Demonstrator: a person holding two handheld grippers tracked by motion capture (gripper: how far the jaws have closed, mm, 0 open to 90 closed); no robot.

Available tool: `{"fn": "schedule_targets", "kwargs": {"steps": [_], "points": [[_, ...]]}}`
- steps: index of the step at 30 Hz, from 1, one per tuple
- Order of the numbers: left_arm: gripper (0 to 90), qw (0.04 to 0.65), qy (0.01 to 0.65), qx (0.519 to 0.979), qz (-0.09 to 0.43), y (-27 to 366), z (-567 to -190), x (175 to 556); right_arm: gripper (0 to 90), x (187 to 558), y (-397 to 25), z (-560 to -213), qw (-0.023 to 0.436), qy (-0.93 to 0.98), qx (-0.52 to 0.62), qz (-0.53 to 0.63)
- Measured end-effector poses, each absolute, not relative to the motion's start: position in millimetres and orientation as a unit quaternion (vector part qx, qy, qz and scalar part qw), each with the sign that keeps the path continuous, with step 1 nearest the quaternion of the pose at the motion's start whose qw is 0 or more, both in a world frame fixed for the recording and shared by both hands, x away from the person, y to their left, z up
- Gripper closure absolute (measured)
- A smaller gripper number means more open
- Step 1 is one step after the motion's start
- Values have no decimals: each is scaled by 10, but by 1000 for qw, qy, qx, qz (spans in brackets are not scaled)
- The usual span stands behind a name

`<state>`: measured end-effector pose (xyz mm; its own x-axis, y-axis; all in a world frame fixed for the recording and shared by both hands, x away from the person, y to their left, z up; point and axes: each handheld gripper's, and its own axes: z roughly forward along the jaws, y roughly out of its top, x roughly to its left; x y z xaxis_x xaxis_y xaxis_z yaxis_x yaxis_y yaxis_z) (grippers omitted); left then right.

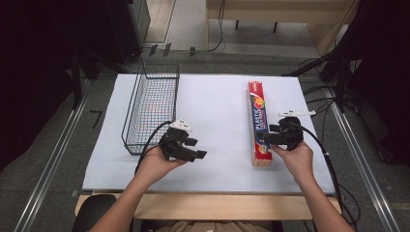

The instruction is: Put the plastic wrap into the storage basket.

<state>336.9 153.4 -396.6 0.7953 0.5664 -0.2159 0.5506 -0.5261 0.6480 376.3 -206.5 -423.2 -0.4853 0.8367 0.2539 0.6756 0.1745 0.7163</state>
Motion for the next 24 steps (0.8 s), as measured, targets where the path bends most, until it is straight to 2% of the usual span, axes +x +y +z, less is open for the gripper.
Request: {"fn": "schedule_targets", "kwargs": {"steps": [24], "points": [[371, 374, 304, 876, 23, 1510, -3964, 3319, 293, 3783, -2014, -4253, 108, 770, 501, 381]]}}
